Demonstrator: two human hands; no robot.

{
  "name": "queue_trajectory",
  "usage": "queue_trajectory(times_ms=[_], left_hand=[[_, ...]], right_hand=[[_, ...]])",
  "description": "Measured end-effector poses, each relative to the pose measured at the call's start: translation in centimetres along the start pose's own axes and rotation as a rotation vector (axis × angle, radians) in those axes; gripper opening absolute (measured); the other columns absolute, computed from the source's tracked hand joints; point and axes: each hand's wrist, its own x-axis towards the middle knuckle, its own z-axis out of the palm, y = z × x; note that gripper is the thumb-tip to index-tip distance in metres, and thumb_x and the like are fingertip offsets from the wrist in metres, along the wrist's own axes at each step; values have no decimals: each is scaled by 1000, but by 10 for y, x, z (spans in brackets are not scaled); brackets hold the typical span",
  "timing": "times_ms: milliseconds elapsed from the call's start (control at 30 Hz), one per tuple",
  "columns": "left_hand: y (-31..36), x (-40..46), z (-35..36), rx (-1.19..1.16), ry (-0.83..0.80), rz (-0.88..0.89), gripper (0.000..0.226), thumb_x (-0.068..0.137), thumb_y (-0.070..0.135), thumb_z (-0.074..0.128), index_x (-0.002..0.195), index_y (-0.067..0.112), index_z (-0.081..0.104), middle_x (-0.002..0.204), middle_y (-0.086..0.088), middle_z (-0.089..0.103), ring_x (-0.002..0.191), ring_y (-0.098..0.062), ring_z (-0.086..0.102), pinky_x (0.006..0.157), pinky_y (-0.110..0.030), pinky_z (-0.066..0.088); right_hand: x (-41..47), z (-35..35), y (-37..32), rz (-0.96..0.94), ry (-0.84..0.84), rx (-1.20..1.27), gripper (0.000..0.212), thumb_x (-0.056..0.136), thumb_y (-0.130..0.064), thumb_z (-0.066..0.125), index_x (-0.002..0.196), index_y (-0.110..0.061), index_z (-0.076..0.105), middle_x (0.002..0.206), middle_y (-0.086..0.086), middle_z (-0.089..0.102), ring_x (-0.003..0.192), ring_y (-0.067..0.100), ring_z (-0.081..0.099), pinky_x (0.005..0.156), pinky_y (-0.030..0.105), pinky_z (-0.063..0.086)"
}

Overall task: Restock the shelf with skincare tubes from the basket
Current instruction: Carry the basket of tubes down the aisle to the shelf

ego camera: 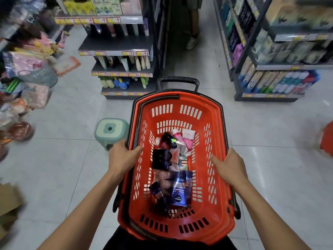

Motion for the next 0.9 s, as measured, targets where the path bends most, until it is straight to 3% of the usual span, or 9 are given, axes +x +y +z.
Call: queue_trajectory(times_ms=[200,400,667,833,900], left_hand=[[30,48,12,2,15,-14,35,87,45,77,100,16,61,80,4,75,65,-14,75,68,-35,63],[59,123,19,-42,-30,-14,27,87,43,77,91,22,59,80,3,76,66,-15,76,71,-41,65],[116,261,0,-8,-80,15,25,86,42,77,88,24,59,84,1,76,70,-17,76,73,-40,64],[152,337,-14,-6,-122,13,27,88,40,77,94,22,58,86,1,75,70,-15,75,68,-32,61],[161,361,-17,-20,-133,22,26,88,40,77,93,23,58,87,1,75,72,-16,75,71,-35,63]], right_hand=[[56,-6,-28,-15,-12,-18,42,91,-50,67,113,-18,51,103,1,68,80,18,69,66,32,55],[124,8,-64,5,-12,-25,44,89,-54,67,115,-22,52,103,0,70,79,17,71,71,37,59],[214,26,-157,55,32,-47,43,89,-56,67,112,-24,50,100,-1,68,78,17,70,65,31,54],[261,36,-215,83,53,-35,41,89,-51,69,110,-21,50,99,0,65,76,19,66,70,34,55],[277,37,-233,92,62,-33,40,90,-49,69,110,-21,49,99,0,63,77,20,65,74,36,55]])
